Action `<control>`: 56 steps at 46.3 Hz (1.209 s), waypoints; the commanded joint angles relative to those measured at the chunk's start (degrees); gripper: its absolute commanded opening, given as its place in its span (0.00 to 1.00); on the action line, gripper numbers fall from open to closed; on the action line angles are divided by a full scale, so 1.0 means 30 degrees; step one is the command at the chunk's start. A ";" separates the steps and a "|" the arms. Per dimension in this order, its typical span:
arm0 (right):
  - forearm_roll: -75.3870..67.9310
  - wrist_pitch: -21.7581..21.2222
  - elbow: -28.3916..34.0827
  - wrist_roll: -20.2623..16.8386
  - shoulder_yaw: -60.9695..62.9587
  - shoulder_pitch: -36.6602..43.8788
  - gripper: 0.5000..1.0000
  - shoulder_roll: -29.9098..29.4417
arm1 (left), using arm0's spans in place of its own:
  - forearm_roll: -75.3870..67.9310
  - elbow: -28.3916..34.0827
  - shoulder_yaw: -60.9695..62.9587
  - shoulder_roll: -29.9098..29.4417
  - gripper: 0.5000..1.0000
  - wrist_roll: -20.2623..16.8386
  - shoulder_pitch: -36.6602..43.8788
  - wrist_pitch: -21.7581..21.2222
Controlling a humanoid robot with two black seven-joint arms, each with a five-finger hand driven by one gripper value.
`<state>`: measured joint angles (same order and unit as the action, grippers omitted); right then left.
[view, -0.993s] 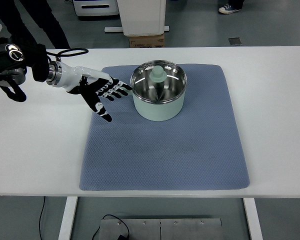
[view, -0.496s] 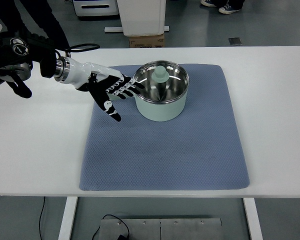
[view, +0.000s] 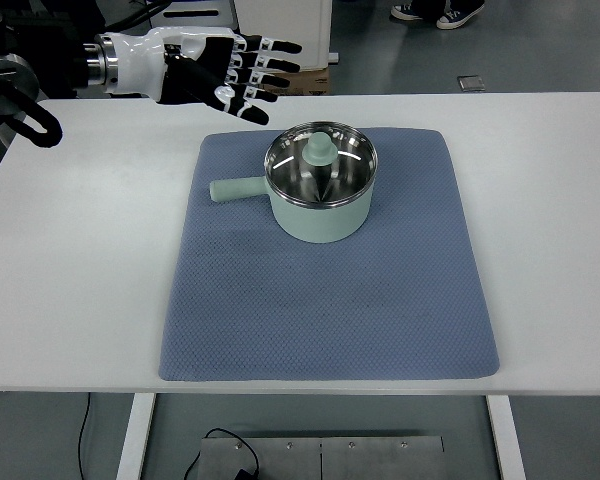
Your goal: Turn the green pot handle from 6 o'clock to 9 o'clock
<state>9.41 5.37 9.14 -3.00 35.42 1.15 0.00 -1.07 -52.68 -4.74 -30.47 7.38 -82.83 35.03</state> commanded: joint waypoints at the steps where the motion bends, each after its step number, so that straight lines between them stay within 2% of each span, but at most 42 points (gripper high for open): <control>1: -0.0001 -0.0003 0.0000 0.0006 0.0000 -0.0002 1.00 0.0000 | 0.2521 0.1939 -0.0849 0.0487 1.00 -0.0028 0.0656 -0.0011; 16: -0.0001 -0.0003 0.0000 0.0006 0.0000 -0.0002 1.00 0.0000 | 0.3843 0.7739 -0.7352 0.2977 1.00 -0.0292 0.4348 -0.0017; 25: -0.0001 -0.0003 0.0000 0.0005 0.0000 -0.0002 1.00 0.0000 | 0.4456 1.1199 -1.1365 0.4267 1.00 -0.0321 0.5695 -0.1421; 38: -0.0001 -0.0003 0.0000 0.0005 0.0000 -0.0002 1.00 0.0000 | 0.9376 1.1582 -1.3947 0.3917 1.00 -0.0321 0.8302 -0.3708; 56: -0.0030 -0.0003 0.0029 -0.0023 0.0000 -0.0002 1.00 0.0000 | 1.0874 1.1787 -1.5413 0.3272 1.00 -0.0555 1.0003 -0.3855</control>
<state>9.39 5.36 9.16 -3.04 35.41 1.14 0.00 31.54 -17.31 -50.75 -20.47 5.72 -53.09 23.46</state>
